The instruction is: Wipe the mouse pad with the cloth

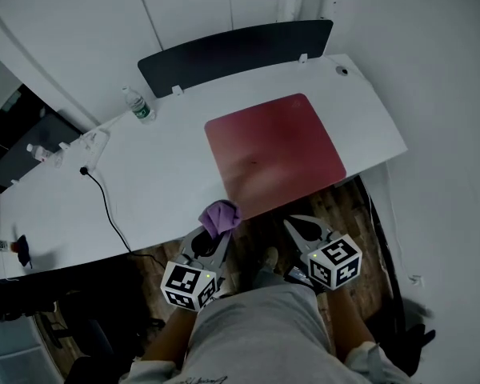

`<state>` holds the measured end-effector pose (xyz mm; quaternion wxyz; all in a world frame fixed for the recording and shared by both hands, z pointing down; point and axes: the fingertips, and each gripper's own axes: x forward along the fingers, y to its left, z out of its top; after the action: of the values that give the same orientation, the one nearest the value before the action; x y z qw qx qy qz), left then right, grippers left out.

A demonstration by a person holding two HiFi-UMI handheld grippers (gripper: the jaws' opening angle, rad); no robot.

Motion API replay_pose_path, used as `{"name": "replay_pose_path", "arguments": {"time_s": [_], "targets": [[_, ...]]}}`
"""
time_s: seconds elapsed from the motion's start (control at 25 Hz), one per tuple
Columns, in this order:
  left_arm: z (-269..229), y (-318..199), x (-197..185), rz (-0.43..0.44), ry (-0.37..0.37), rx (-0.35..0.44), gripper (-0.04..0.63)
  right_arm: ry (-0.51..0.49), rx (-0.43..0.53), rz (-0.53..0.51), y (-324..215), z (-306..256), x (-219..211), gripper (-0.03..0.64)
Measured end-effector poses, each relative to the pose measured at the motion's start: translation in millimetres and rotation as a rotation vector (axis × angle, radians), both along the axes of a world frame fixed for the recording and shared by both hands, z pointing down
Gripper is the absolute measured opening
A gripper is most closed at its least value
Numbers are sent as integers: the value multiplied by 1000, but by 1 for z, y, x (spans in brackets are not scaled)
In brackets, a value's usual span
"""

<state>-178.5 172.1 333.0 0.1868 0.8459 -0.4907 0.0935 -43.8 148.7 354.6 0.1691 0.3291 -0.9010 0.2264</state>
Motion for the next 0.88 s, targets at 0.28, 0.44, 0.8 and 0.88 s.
{"name": "replay_pose_path", "arguments": {"time_s": [0.28, 0.44, 0.8, 0.88], "targets": [[4, -42, 20, -19, -8, -11, 101, 8, 10, -33, -40, 0, 17, 6], [2, -61, 32, -28, -12, -5, 101, 12, 18, -62, -53, 2, 26, 8], [-1, -76, 41, -30, -51, -17, 101, -14, 26, -77, -70, 3, 33, 8], [-1, -81, 38, -25, -67, -17, 101, -11, 18, -80, -74, 5, 31, 8]]}}
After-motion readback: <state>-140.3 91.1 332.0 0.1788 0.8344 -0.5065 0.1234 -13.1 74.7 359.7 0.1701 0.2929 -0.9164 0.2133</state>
